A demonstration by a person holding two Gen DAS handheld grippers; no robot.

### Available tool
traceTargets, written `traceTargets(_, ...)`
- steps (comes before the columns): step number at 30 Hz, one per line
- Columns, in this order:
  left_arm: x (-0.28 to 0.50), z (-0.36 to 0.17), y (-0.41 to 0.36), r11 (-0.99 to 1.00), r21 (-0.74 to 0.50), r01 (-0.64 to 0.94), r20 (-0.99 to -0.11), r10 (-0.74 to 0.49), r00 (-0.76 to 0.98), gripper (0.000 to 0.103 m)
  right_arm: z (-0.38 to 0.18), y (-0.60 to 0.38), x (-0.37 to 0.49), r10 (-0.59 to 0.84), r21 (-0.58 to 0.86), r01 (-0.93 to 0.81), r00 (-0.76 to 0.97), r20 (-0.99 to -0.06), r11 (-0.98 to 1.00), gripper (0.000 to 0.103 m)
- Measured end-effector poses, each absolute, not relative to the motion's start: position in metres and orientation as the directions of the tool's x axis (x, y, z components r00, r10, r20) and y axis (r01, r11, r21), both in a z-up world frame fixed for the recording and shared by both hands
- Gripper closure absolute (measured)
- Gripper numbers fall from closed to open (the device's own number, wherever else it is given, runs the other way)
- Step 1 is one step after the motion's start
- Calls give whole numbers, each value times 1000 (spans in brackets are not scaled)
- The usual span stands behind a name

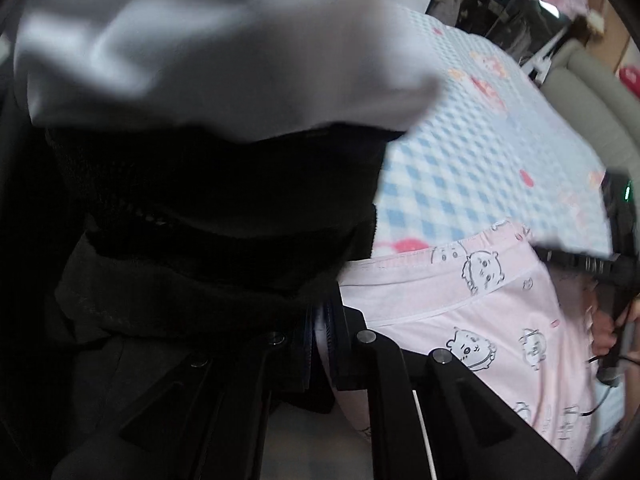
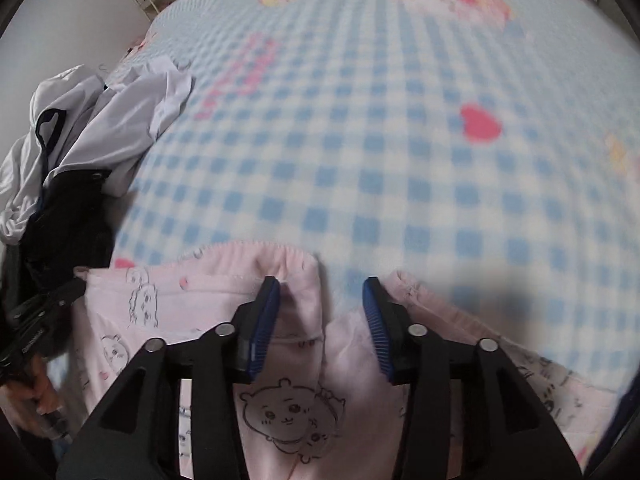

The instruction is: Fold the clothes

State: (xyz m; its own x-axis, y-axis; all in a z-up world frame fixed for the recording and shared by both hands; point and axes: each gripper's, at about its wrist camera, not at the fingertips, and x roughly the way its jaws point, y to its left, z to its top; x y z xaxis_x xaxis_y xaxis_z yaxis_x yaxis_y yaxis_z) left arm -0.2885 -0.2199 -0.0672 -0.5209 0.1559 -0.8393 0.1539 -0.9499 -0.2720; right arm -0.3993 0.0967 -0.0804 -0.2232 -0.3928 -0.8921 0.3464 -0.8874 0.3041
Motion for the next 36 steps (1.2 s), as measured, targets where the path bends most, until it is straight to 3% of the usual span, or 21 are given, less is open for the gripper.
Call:
traceTargets(3, -295, -84, -231, -927, -336, 170, -848, 219, -484, 91, -87, 95, -393, -460, 363, 407, -170, -872, -838, 45)
traceTargets(4, -296, -83, -227, -933, -327, 151, -847, 218, -484, 91, -89, 93, -391, -451, 349, 408, -187, -873, -844, 51)
traceTargets(6, -296, -80, -217, -944, -311, 110, -845, 221, -487, 96, -90, 89, -389, -444, 330, 410, -222, -868, -850, 87)
traceTargets(9, -295, -64, -203, -960, -276, 42, -819, 213, -533, 98, -70, 87, -384, -444, 296, 419, -319, -837, -858, 99)
traceTargets(16, -338, -49, -191, -993, -116, 20, -791, 80, -607, 99, -18, 103, -396, -395, 214, 370, -531, -750, -904, 100)
traceTargets(19, -347, -71, -202, -995, -88, 35, -826, 53, -561, 99, -32, 101, -410, -350, 183, 345, -517, -782, -920, 100)
traceTargets(23, -351, -94, -227, -988, -145, 48, -850, 100, -517, 96, -81, 98, -425, -331, 201, 319, -433, -838, -926, 100)
traceTargets(26, -358, -93, -220, -995, -88, 35, -867, 60, -495, 96, -91, 93, -432, -313, 193, 290, -454, -835, -937, 100)
traceTargets(29, -356, -82, -214, -992, -122, 25, -885, 98, -455, 95, -93, 89, -438, -281, 163, 285, -443, -851, -944, 98)
traceTargets(31, -341, -63, -209, -984, -177, 11, -869, 151, -472, 81, -81, 89, -432, -283, 161, 292, -446, -849, -943, 89)
traceTargets(32, -329, -55, -207, -977, -214, 3, -849, 184, -495, 61, -71, 91, -427, -294, 168, 299, -448, -844, -939, 76)
traceTargets(33, -316, -47, -206, -968, -249, -2, -829, 214, -517, 53, -59, 94, -420, -321, 193, 307, -453, -831, -932, 68)
traceTargets(36, -266, -34, -205, -946, -321, 38, -794, 247, -556, 54, -27, 103, -389, -385, 253, 322, -469, -794, -912, 68)
